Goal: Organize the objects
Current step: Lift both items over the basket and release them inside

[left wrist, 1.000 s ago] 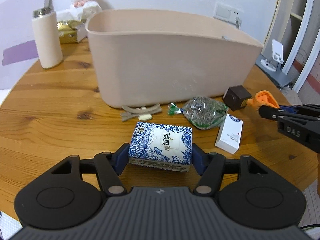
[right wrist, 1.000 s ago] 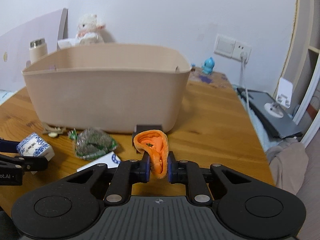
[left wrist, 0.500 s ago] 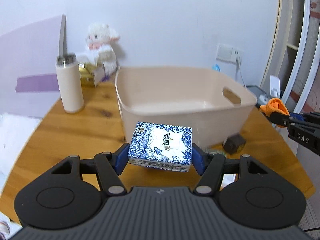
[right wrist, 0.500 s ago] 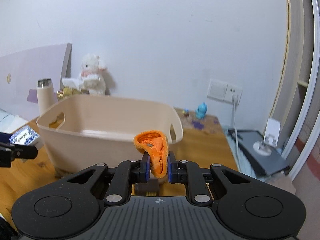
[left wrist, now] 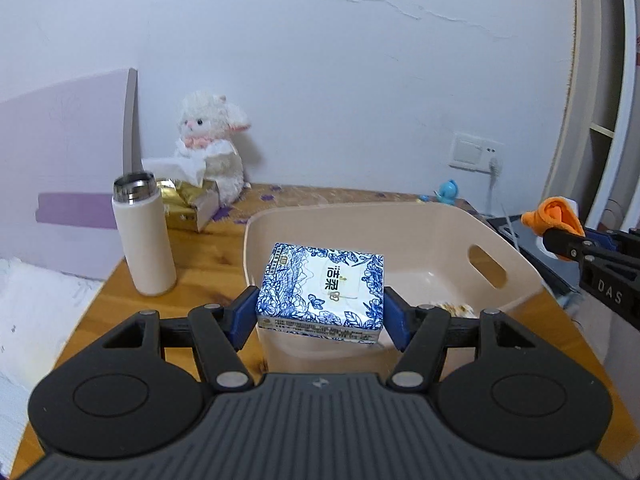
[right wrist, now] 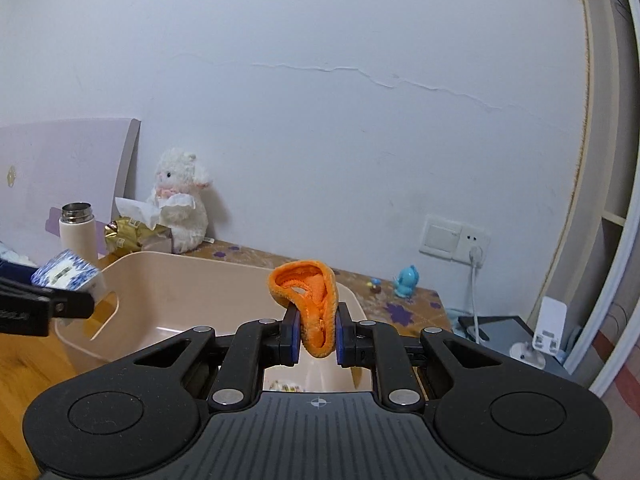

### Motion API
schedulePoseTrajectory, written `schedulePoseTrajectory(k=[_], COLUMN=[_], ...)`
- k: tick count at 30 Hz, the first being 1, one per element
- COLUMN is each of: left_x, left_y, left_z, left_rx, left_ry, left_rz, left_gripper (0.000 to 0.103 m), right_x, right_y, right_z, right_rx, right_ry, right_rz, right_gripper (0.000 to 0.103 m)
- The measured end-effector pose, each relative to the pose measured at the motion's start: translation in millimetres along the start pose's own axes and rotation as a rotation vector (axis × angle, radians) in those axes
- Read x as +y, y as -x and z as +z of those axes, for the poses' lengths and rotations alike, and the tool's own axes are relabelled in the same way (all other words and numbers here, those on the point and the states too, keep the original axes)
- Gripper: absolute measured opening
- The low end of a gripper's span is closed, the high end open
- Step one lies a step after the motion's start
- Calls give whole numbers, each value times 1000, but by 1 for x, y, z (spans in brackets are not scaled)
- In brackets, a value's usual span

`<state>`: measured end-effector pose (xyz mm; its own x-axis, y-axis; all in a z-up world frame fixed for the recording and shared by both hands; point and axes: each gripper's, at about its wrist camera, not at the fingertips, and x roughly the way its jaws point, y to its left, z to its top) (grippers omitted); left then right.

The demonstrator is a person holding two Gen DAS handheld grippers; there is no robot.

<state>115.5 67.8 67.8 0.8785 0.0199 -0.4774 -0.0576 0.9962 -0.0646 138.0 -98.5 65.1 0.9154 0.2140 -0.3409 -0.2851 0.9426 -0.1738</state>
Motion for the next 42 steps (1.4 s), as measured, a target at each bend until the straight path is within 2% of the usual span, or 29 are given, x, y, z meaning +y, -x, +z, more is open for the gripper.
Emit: schedulePoseTrajectory(k=[7,11,14,18,19,21,22,23,24,26,29,33,38,42], left_x=[-10,-15,-14,-18,-19,-19,-18,-17,-16,-14,-10,-8,-5,2], left_y=[-45,-77,-92,-95,-95,-94,-93,-90,-87,-81,-67,-48,-20,-6], left_z=[13,7,-2,-7,-7,-7,-6,-5,-4,-2,1,0,-4,-12], left_rx=[32,92,144,147,151,162,163,159,154,140,122,114,73,80], left_ry=[-43,-70,-60,-72,-75,-69,-62,-53,-43,-23,-4,-29,-23,1], left_rz=[31,55,46,39,34,26,20,17,19,29,28,18,51,55], left_gripper=[66,66,66,66,66,67,67,68,69,79,83,85,88,88], right_x=[26,32,35,37,37,36,35,34,34,32,28,21,13,11], right_y=[-30,-51,-65,-81,-83,-81,-78,-74,-71,-64,-51,-33,-12,3], right_z=[1,-1,-7,-18,-20,-23,-23,-23,-23,-21,-18,-17,-20,-30], right_rx=[42,96,143,206,212,205,198,188,176,158,134,123,120,133], right_ry=[24,26,29,39,38,39,43,48,58,78,91,81,68,80], right_rz=[24,36,45,50,48,44,46,50,47,33,26,23,29,27], right_gripper=[16,16,16,17,18,27,36,39,41,49,59,65,72,73])
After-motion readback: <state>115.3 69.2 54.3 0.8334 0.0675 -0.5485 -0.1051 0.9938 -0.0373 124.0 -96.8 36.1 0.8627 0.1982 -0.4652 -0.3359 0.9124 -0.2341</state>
